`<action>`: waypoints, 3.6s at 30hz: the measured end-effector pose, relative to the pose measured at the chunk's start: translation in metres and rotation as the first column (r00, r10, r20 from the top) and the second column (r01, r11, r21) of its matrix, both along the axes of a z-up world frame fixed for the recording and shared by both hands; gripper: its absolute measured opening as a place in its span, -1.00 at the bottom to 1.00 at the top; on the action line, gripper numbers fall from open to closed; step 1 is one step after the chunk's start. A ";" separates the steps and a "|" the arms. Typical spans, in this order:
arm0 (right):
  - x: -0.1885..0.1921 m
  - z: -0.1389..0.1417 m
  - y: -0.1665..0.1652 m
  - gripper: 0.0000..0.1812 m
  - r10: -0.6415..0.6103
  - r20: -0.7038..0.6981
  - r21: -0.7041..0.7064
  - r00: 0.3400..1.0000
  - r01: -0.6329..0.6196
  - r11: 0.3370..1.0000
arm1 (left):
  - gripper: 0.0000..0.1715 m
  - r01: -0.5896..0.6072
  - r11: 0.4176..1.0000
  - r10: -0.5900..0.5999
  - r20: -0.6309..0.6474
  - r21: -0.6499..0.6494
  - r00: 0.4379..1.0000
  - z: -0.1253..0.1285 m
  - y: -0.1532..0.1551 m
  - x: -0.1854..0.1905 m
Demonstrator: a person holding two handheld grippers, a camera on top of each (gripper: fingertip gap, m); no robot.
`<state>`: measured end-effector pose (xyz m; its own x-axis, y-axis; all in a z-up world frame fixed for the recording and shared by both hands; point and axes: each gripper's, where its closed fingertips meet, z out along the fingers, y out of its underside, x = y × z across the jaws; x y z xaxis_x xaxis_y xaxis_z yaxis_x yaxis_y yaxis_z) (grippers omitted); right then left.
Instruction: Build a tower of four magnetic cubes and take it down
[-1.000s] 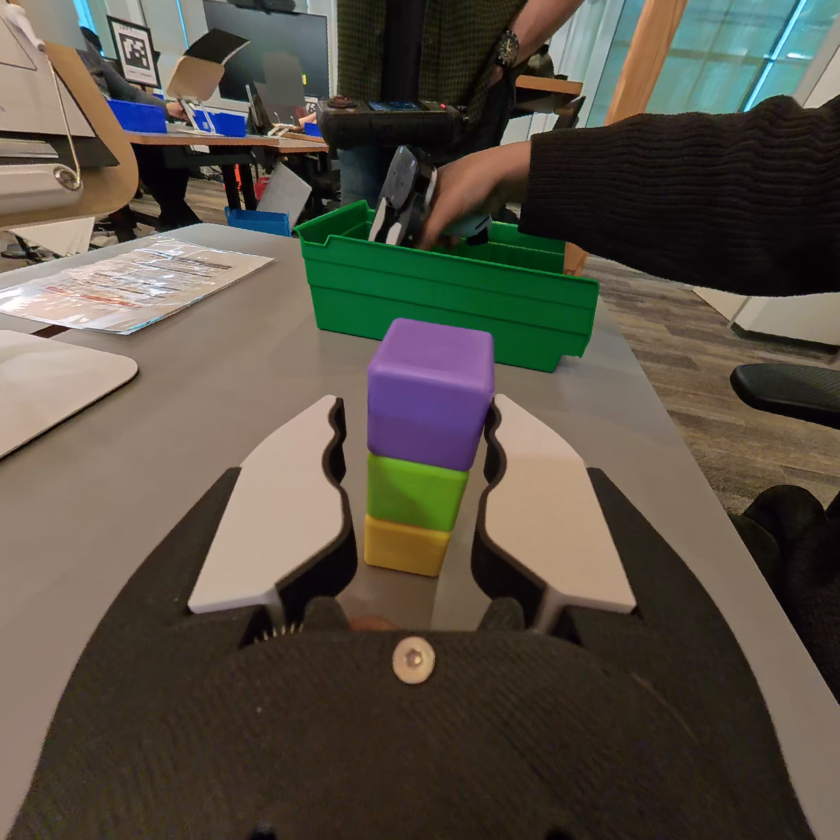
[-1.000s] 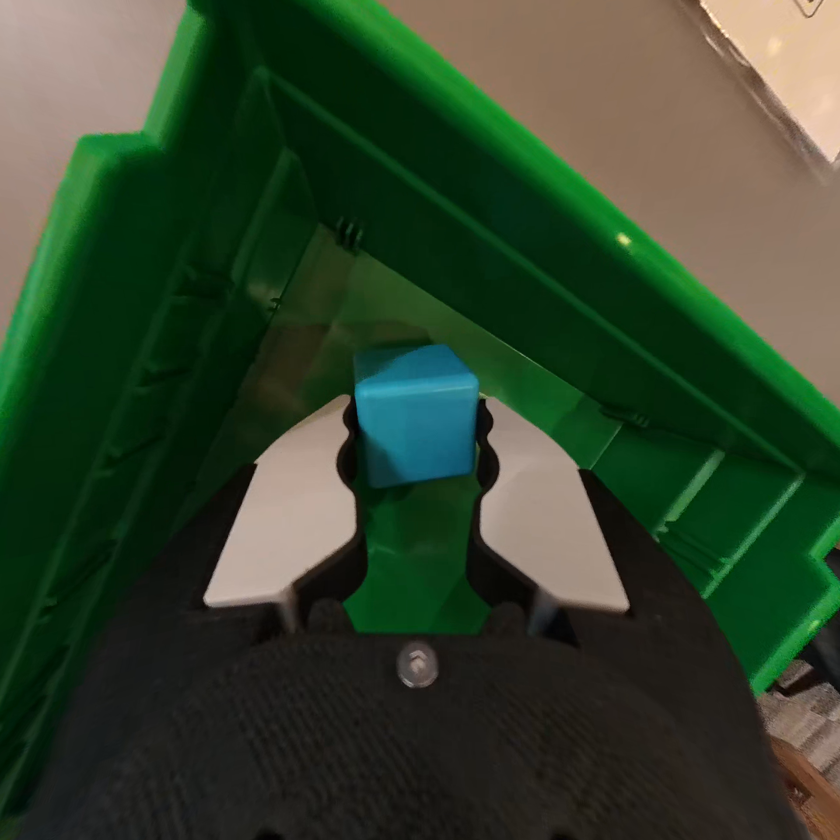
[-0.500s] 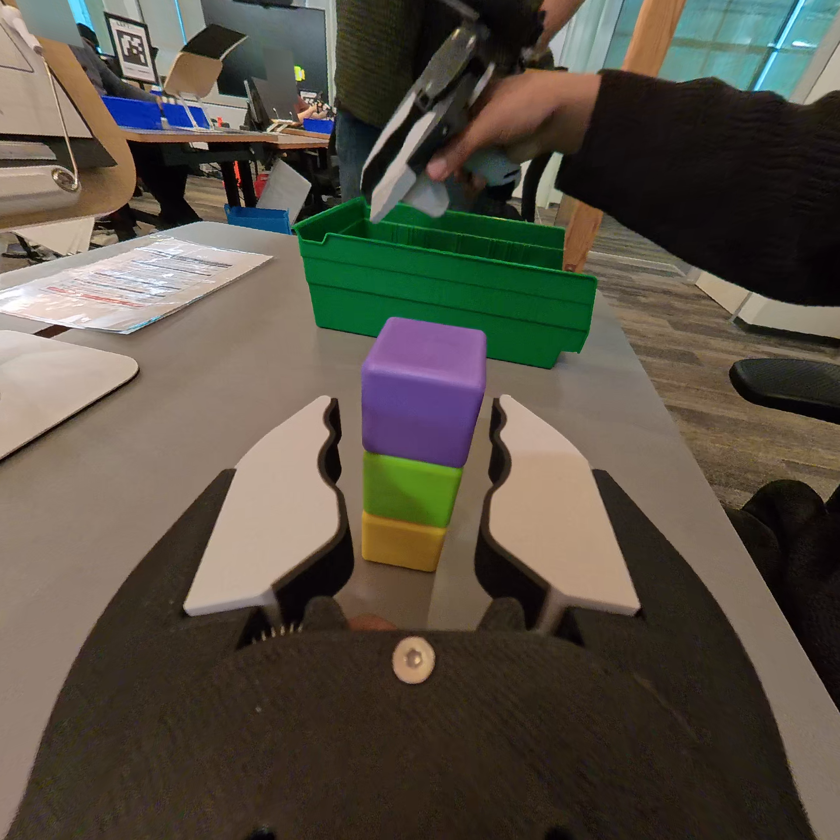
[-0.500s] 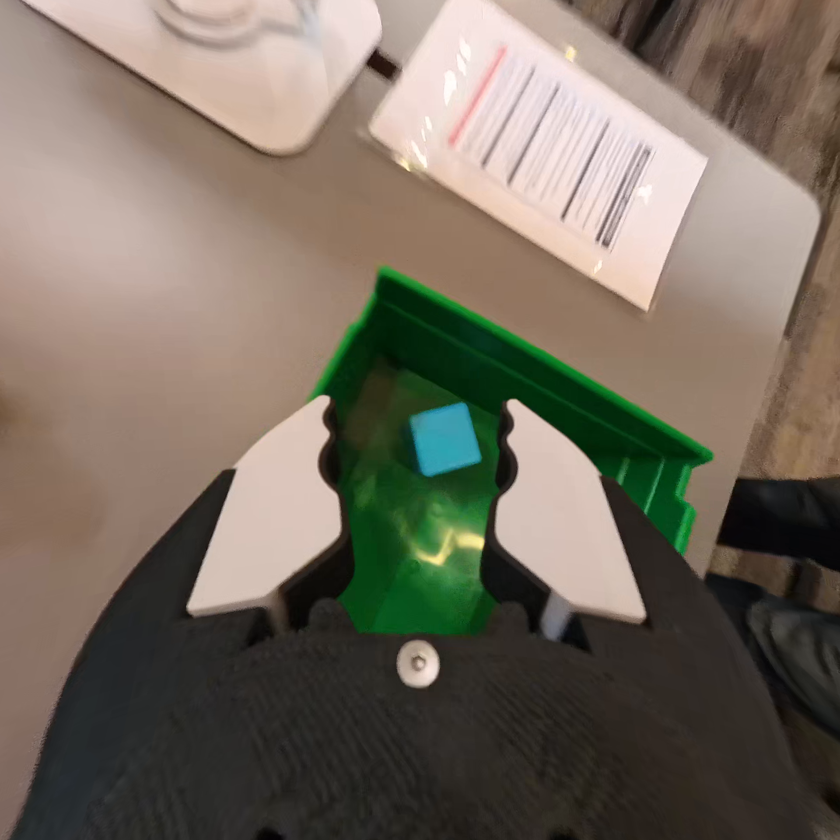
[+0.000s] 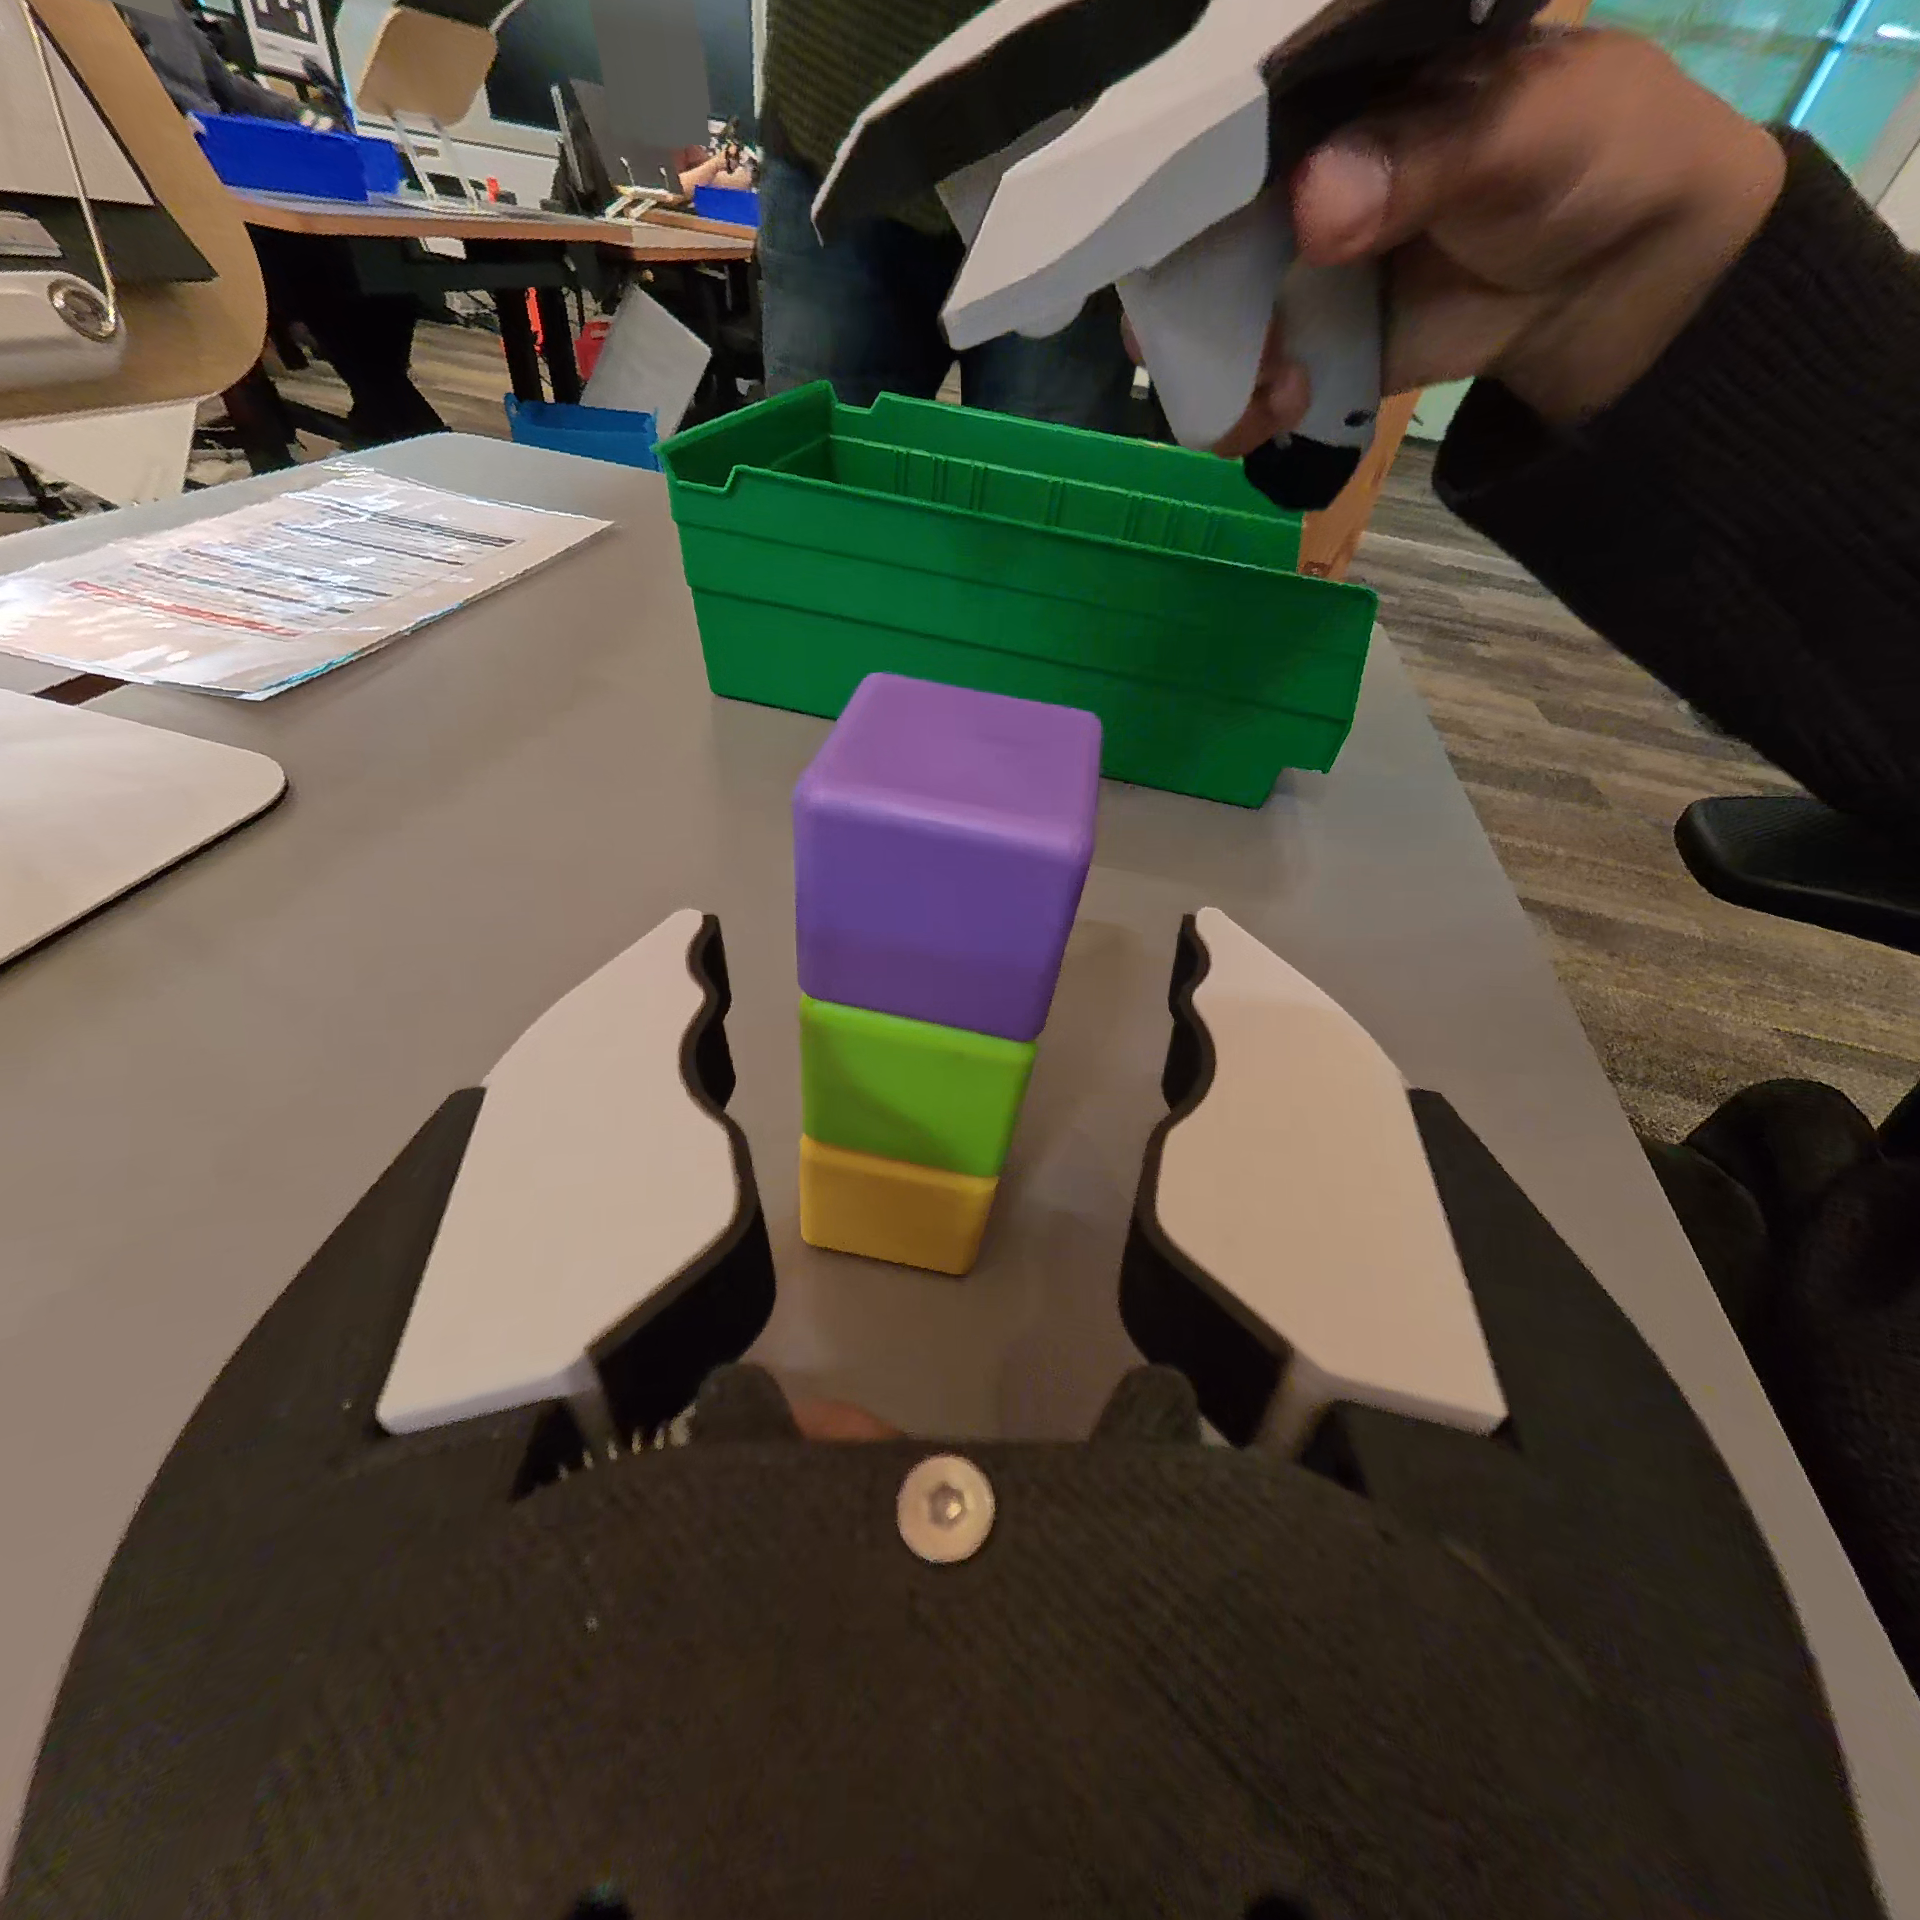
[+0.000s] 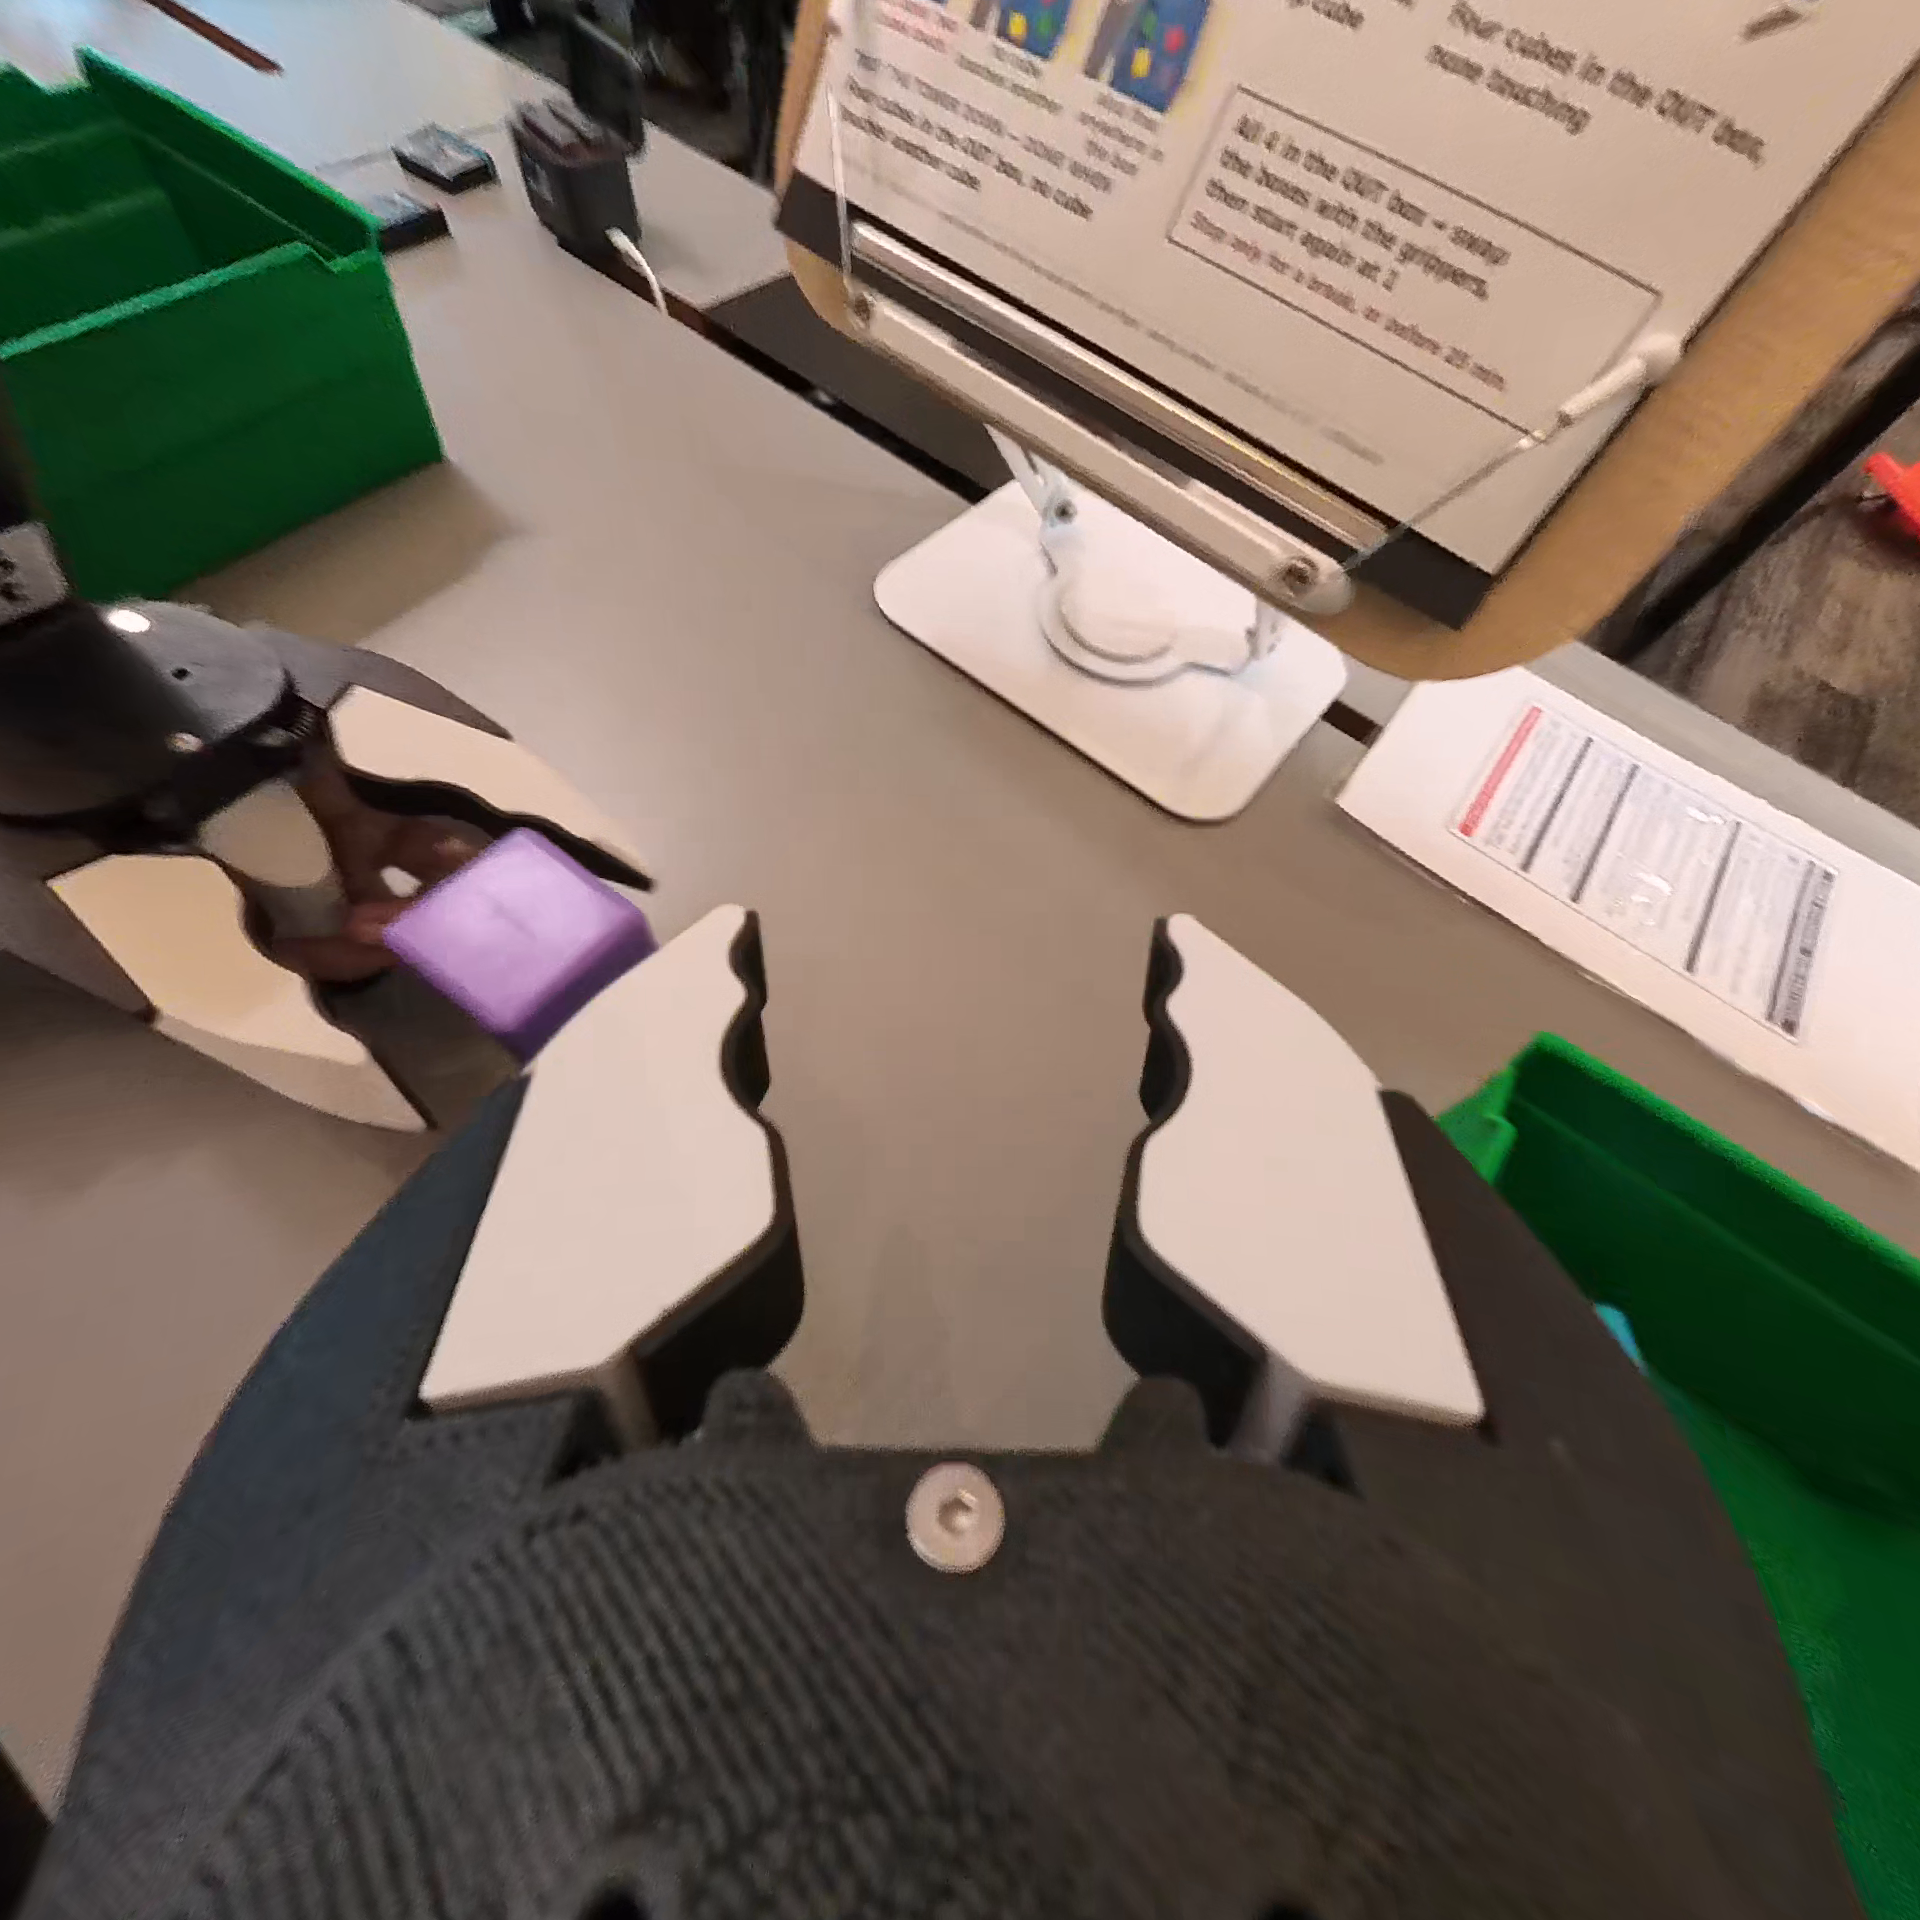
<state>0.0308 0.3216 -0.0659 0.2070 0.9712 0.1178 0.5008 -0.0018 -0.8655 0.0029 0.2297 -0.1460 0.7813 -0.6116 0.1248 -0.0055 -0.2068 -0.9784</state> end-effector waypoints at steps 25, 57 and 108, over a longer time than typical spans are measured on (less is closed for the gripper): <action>-0.028 -0.043 -0.085 -0.19 0.324 -0.302 -0.133 0.897 -0.376 0.917 | 0.03 -0.027 0.981 0.013 -0.075 -0.193 0.997 -0.030 0.005 0.003; -0.029 -0.047 -0.083 -0.20 0.314 -0.338 -0.164 0.887 -0.384 0.909 | -0.10 -0.033 0.969 0.023 -0.041 -0.243 0.999 -0.033 0.009 0.000; -0.039 -0.059 -0.099 -0.25 0.457 -0.399 -0.086 0.795 -0.529 0.844 | -0.37 0.054 0.965 -0.074 -0.071 -0.256 0.995 -0.037 0.002 0.013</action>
